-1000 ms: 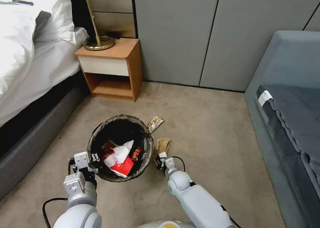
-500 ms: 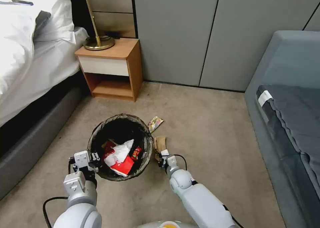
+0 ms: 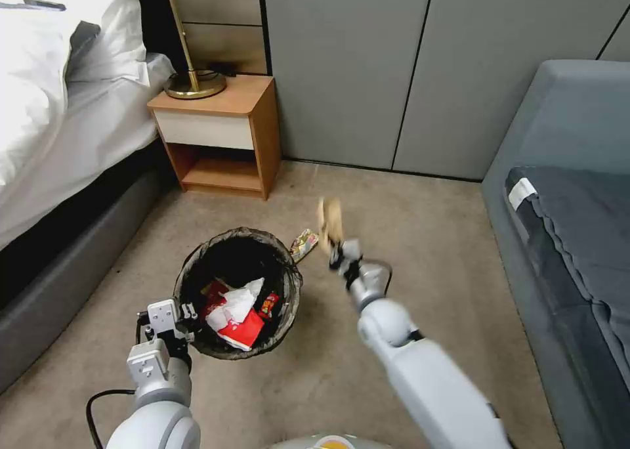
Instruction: Pick up the trash bin, then pick up the garbage from the floor and place it into the trash bin.
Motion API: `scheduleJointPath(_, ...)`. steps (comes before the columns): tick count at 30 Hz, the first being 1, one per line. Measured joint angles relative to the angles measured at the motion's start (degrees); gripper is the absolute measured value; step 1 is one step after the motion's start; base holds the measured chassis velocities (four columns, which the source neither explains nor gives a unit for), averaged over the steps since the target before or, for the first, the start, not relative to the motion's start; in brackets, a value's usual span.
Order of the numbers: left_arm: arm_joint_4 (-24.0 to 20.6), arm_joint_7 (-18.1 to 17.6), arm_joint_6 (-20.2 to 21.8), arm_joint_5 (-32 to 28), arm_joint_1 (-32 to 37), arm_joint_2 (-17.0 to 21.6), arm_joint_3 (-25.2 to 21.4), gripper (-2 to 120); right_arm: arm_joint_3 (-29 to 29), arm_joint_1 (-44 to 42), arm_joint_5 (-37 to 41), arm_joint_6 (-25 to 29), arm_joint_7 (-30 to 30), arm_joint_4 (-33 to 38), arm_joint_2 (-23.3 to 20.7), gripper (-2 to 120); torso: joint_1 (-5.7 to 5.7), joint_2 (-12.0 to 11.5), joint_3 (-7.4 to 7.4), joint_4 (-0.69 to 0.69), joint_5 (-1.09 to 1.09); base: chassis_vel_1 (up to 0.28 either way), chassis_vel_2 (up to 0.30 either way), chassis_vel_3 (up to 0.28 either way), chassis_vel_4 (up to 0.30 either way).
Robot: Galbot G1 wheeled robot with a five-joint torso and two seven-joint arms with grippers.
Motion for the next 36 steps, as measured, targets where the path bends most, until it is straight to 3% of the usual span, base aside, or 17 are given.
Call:
scheduleJointPath(2,0.02,0.0,0.0,0.0,-0.02,0.0,0.03,0,0.02,-0.21,-0.1,0.9,-1.09,1.98,-0.49,0,0.0,0.0,0.0,0.0,0.0,0.0,0.0,0.0,0.0)
scheduleJointPath(5,0.06,0.0,0.0,-0.03,-0.02,0.16,0.1,0,-0.44,-2.36,0.59,4.33,-7.29,10.95,-2.89,0,0.0,0.0,0.0,-0.01,0.01,0.0,0.0,0.0,0.0)
scheduleJointPath(11,0.1,-0.01,0.0,0.01,0.02,0.25,0.37,0,-4.91,-7.25,-0.23,6.01,-12.03,17.96,-5.55,0,0.0,0.0,0.0,0.0,0.0,0.0,0.0,0.0,0.0)
scheduleJointPath(19,0.17,0.0,0.03,0.3,-0.13,0.11,0.96,0,-12.26,-11.16,-5.03,6.76,-12.6,13.66,-7.01,0,0.0,0.01,0.0,0.0,0.0,0.0,0.0,0.0,0.0)
scheduleJointPath(36,-0.74,0.0,0.06,0.54,-0.13,-0.14,1.23,0,-14.0,-12.91,-6.75,7.48,-12.18,4.04,-6.68,0,0.0,0.01,0.0,0.0,0.0,0.0,0.0,0.0,0.0)
